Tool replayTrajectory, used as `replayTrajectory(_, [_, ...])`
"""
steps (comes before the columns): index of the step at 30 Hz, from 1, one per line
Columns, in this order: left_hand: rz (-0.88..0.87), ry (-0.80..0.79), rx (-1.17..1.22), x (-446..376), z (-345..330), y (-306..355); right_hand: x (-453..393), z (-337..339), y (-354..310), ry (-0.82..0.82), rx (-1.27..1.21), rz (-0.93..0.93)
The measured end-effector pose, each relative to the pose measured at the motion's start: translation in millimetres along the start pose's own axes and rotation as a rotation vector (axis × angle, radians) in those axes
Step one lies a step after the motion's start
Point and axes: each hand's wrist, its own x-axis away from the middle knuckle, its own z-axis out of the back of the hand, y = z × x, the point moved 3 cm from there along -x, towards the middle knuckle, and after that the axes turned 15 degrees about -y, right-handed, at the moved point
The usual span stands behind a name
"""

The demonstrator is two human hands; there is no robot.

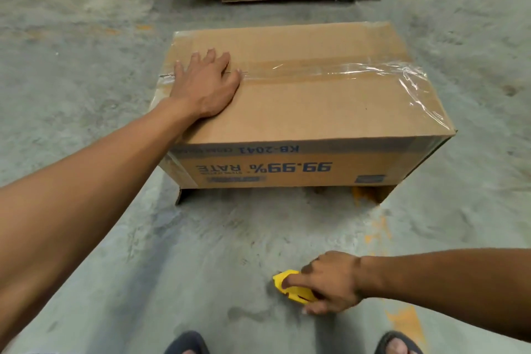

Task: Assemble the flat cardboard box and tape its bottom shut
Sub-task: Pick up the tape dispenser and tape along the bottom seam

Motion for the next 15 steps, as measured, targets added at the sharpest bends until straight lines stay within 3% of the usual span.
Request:
replayTrajectory(5, [-0.091,-0.002,0.009,3.8,0.7,5.5,-0.5,-15.0,6.7,0.027,0.143,0.059])
replayTrajectory(15, [-0.102,-0.008,0.015,5.8,6.3,5.5,-3.3,-18.5,20.9,-0.113,-0.171,-0.030])
